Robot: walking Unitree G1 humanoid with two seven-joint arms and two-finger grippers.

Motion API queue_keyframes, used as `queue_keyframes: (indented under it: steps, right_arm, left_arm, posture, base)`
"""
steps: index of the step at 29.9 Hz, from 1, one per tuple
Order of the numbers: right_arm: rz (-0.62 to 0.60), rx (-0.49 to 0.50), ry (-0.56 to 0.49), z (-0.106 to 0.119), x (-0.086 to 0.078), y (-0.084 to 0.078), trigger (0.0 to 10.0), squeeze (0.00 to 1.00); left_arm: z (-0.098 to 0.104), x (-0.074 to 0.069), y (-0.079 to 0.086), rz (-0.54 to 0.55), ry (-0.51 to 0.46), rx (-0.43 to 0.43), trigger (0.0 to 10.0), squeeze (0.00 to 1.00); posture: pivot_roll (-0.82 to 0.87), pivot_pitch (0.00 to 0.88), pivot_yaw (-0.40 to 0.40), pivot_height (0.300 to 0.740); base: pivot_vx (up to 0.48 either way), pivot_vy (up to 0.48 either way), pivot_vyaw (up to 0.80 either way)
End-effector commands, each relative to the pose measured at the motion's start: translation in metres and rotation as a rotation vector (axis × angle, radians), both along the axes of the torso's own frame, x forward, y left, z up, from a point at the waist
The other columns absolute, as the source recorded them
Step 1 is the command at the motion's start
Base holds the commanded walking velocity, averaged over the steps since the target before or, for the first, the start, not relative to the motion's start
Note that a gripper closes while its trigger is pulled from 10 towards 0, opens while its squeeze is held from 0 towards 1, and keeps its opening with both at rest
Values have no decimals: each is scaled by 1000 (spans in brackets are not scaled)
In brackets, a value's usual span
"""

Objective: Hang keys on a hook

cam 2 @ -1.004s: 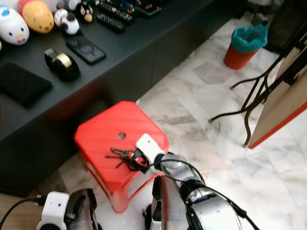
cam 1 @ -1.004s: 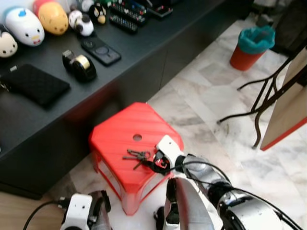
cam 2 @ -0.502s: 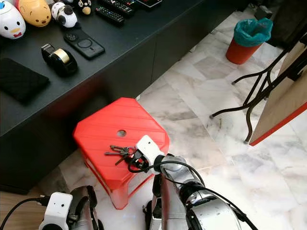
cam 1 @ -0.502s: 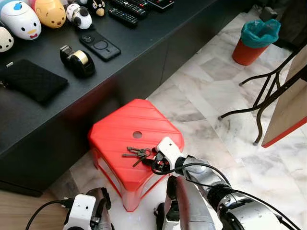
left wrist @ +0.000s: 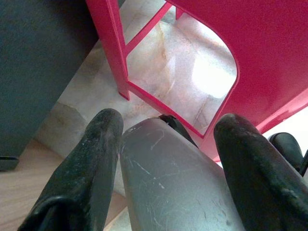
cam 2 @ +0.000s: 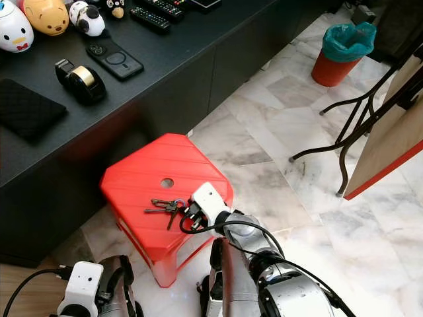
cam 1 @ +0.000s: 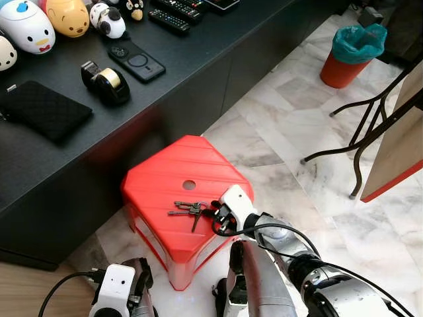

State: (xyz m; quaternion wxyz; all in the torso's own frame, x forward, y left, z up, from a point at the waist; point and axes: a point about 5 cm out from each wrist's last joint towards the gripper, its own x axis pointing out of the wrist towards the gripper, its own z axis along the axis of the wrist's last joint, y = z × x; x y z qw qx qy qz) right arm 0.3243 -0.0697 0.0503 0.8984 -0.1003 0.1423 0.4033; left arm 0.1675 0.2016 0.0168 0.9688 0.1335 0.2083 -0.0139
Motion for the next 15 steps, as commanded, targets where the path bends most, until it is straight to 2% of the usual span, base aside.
queue_keyframes:
  steps: [1,10,11,14,15]
  right_arm:
    - [-23,20,-1,-4,-3,-7,0,0]
    - [-78,121,-38,3,0,-18,0,0]
    - [-72,148,-59,11,4,-18,9922,0]
    - [-74,203,-79,27,15,-15,10000,0]
    - [-73,217,-81,32,18,-14,10000,651]
  left_arm:
    - [-11,-9,-3,-13,57,-11,10000,0]
    - [-12,-4,-4,-16,51,-10,10000,0]
    - [-12,-3,-4,-17,46,-9,10000,0]
    - [-11,-2,-4,-18,42,-9,10000,0]
    - [-11,-2,-4,-18,41,-8,10000,0]
  posture:
    - [131,275,-148,567]
    - [122,271,-148,567]
    - [121,271,-149,567]
    - [122,269,-151,567]
    - [122,269,-151,567]
  base:
    - [0,0,0]
    - [0,0,0]
    - [0,0,0]
    - [0,0,0]
    - [0,0,0]
